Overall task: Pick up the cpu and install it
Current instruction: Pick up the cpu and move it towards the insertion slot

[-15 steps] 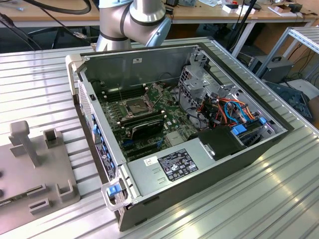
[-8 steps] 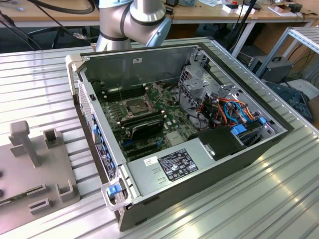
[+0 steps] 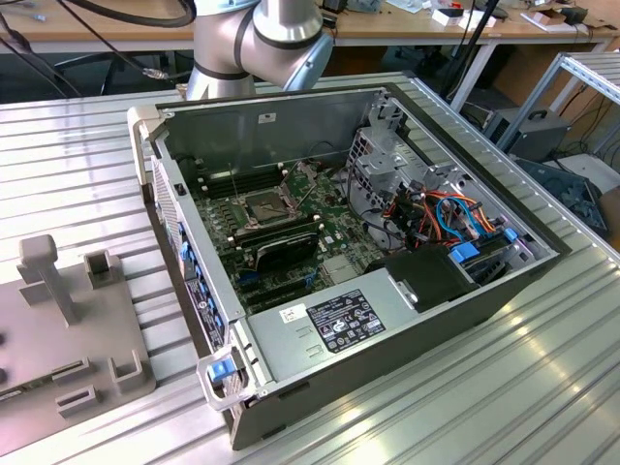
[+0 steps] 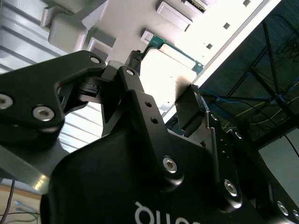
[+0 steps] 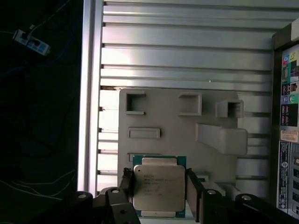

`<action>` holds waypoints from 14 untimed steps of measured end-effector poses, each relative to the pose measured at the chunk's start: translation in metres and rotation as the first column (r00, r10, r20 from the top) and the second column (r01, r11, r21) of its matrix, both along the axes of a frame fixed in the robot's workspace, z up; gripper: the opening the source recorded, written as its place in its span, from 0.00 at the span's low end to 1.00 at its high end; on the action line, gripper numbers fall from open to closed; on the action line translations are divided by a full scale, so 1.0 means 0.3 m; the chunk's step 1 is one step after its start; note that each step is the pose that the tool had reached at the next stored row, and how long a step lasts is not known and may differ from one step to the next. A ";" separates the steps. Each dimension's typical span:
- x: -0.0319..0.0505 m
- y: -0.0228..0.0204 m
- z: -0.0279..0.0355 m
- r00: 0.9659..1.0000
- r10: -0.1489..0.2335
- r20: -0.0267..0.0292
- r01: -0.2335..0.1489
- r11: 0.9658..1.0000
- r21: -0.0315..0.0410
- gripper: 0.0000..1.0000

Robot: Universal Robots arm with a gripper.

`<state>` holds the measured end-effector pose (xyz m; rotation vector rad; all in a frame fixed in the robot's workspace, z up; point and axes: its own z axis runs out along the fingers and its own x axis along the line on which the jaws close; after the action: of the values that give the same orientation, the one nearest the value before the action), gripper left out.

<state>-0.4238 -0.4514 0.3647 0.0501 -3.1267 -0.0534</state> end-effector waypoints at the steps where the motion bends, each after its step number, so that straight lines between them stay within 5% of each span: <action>1: 0.005 0.000 0.000 1.000 0.000 0.000 0.000 1.000 0.000 0.55; 5: 0.041 0.000 0.000 1.000 0.000 0.000 0.000 1.000 0.000 0.55; 9: 0.043 0.000 0.003 1.000 0.000 0.000 0.000 1.000 0.000 0.55; 14: 0.043 0.000 0.036 1.000 0.000 0.000 0.000 1.000 0.000 0.55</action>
<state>-0.4110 -0.4514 0.3756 0.0500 -3.1267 -0.0533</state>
